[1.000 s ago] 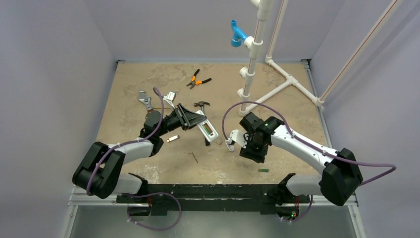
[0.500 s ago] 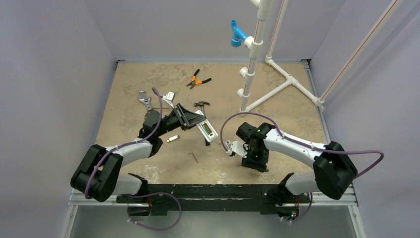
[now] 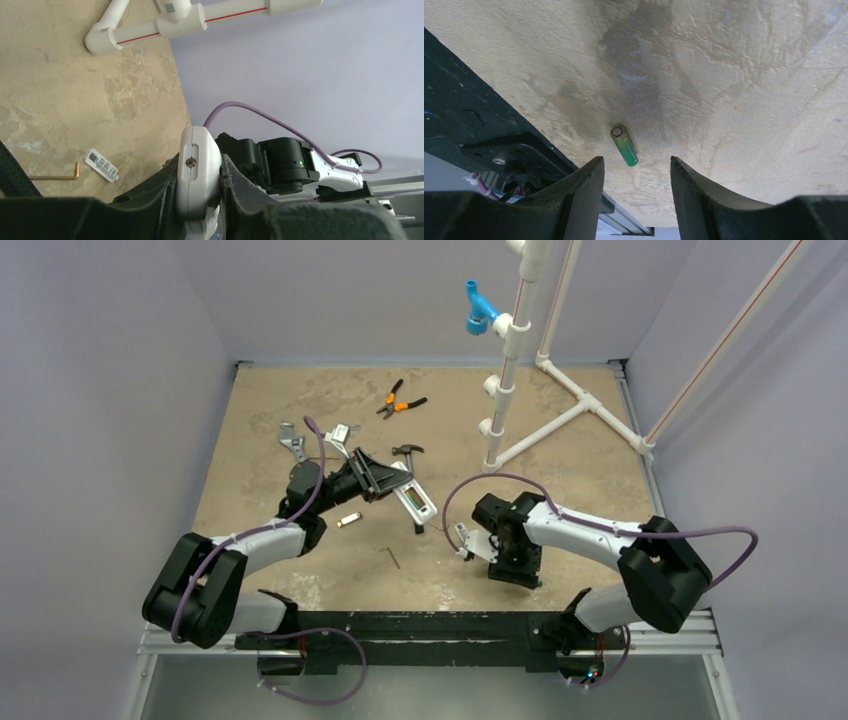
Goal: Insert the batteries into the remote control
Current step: Pick up the battery from the center of the board.
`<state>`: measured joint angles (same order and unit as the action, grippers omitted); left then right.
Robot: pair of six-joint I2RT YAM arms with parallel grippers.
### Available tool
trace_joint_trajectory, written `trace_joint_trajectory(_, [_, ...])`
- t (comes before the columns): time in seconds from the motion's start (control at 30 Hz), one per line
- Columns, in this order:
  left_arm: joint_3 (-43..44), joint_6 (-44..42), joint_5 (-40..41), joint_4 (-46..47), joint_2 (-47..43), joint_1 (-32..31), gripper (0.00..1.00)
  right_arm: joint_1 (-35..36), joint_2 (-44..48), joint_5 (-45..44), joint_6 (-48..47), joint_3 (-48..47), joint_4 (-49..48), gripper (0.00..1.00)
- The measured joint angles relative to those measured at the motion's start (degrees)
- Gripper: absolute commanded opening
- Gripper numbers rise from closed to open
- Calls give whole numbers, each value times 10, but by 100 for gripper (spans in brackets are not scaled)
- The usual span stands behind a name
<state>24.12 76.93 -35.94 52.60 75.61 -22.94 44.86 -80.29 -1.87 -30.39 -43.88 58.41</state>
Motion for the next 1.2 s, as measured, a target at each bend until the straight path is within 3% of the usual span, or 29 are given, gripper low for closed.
trace_joint_trajectory(0.5, [0,6,-10,1,-10,77,0,30,-57,-47,24,12,-21,32])
trace_joint_trajectory(0.93, [0,7,-14,4,-11,79,0,40,-79,-61,24,7,-24,0])
trace_joint_trajectory(1.2, [0,7,-13,4,-11,80,0,40,-83,-41,19,0,-18,0])
